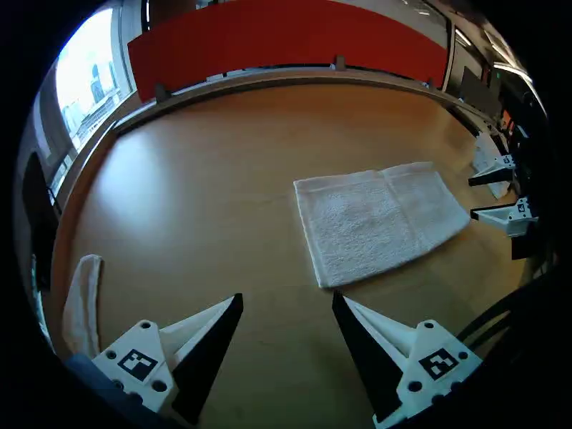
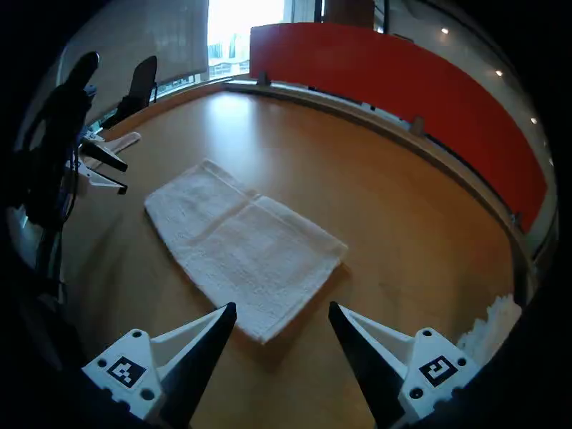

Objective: Fold towel

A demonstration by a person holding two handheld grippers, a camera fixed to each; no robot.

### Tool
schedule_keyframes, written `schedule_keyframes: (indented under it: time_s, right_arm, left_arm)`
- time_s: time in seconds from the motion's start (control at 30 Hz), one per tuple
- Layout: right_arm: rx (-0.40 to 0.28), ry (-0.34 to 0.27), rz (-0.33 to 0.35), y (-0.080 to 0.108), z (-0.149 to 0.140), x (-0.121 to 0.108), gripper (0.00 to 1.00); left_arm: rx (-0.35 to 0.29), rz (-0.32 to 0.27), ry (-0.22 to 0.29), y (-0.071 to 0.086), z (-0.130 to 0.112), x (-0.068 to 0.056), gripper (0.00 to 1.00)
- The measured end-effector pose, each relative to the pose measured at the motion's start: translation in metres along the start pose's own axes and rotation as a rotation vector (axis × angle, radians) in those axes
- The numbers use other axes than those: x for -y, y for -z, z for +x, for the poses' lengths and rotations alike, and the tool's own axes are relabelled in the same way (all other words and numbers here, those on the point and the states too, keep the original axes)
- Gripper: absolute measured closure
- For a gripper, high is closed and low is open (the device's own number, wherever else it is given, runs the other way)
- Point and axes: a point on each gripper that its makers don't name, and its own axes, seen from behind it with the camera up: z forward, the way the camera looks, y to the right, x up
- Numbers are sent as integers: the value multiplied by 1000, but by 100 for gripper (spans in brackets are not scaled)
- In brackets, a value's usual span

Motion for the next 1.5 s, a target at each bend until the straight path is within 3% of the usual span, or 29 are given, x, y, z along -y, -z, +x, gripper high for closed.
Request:
schedule_keyframes:
  time_s: [0.2,0.67,0.8,0.87,1.13,1.27,1.5]
  right_arm:
    - [15,17,28,-3,-7,6,7]
    - [87,13,75,-3,-34,12,42]
    - [104,7,89,-3,-39,13,44]
    - [108,8,97,-4,-41,15,50]
    - [106,17,101,-3,-39,12,56]
    - [102,14,123,-3,-38,18,64]
    - [102,15,112,-5,-39,13,69]
  left_arm:
    - [-4,10,15,8,-7,3,7]
    - [-3,48,61,29,-29,14,7]
    - [-1,59,71,33,-35,17,8]
    - [0,63,75,35,-37,18,7]
    - [6,71,87,40,-44,19,7]
    - [8,75,87,41,-46,20,7]
    - [12,81,90,42,-50,20,7]
